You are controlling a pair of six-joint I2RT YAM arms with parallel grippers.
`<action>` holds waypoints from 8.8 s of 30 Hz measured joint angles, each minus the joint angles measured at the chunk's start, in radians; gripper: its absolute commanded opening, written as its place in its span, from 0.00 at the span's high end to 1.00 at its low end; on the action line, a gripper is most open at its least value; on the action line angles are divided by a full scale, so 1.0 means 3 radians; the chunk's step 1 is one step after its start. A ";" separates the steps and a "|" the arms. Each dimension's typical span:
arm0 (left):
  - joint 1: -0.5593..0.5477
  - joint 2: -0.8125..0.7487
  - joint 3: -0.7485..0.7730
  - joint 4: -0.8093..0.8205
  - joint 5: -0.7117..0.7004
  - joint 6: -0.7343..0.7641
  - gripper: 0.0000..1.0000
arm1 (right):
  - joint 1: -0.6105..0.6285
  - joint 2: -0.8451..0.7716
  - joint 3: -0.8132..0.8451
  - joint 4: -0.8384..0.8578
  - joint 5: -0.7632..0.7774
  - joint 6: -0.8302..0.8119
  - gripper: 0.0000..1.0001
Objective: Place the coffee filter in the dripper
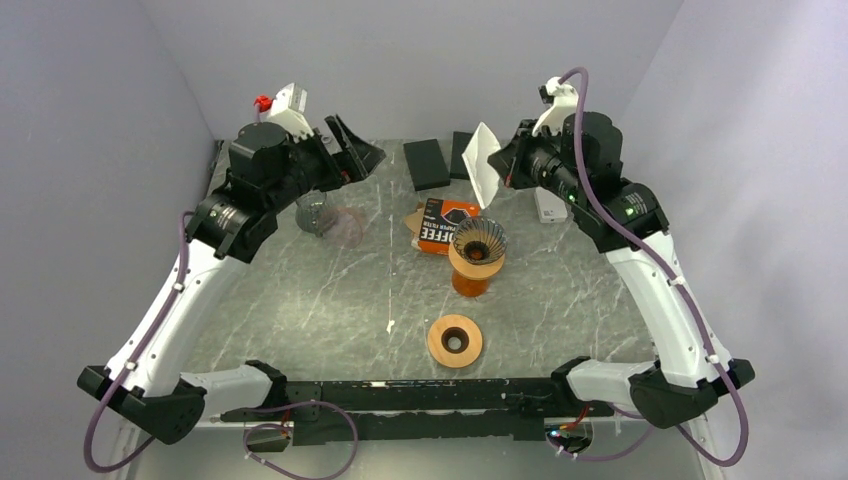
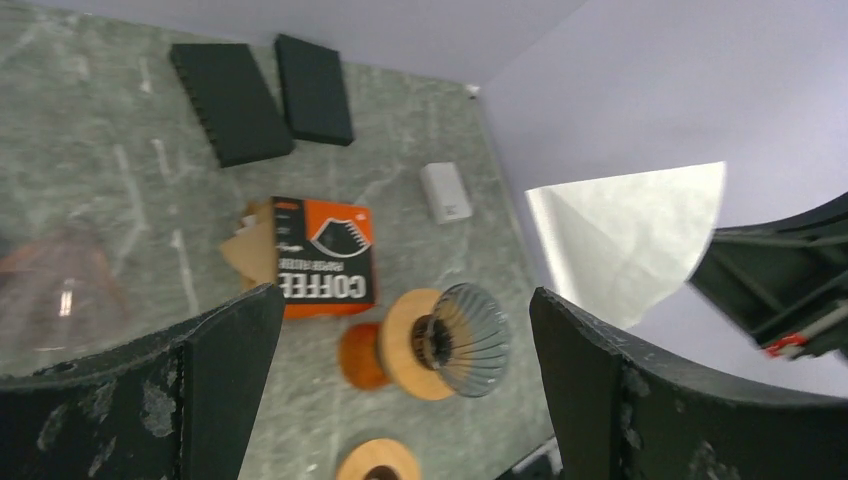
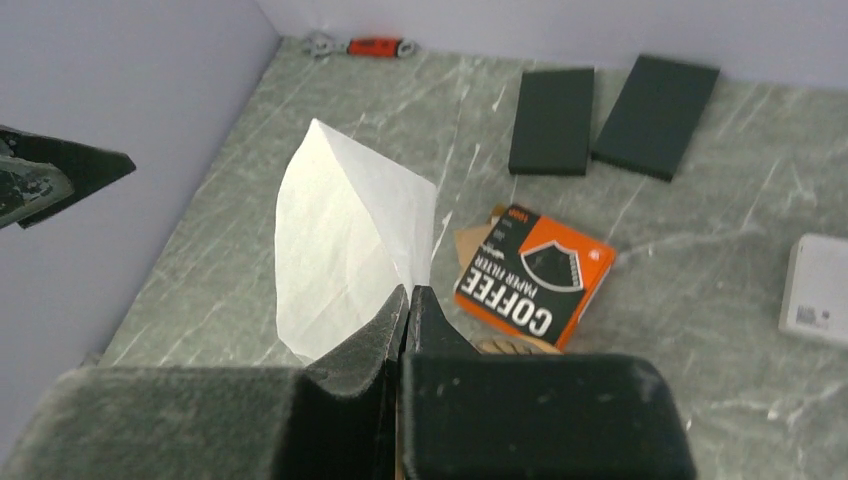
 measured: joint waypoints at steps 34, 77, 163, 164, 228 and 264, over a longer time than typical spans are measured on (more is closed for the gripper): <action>-0.0093 0.0627 -0.0013 -0.0680 0.0843 0.0298 0.00 | -0.0772 0.0720 0.0233 -0.1919 -0.1294 0.0343 1.00; -0.0779 0.1631 0.0787 -0.0758 0.0964 -0.0388 0.19 | -0.0755 0.1008 0.0205 -0.1949 -0.1265 0.0083 0.66; -0.0971 0.1994 0.1081 -0.1278 0.0692 -0.0612 1.00 | -0.0754 0.0815 -0.0069 -0.1886 -0.1068 -0.0112 0.36; -0.0971 0.1995 0.1095 -0.1279 0.0693 -0.0612 1.00 | -0.0754 0.0790 -0.0078 -0.1872 -0.1082 -0.0111 0.35; -0.0971 0.2063 0.1111 -0.1479 0.0528 -0.0365 0.54 | -0.0923 0.0629 -0.1130 -0.1197 -0.1289 -0.0088 0.43; -0.0971 0.2204 0.1137 -0.1577 0.0520 -0.0364 0.54 | -0.0924 0.0687 -0.1134 -0.1104 -0.1269 -0.0126 0.39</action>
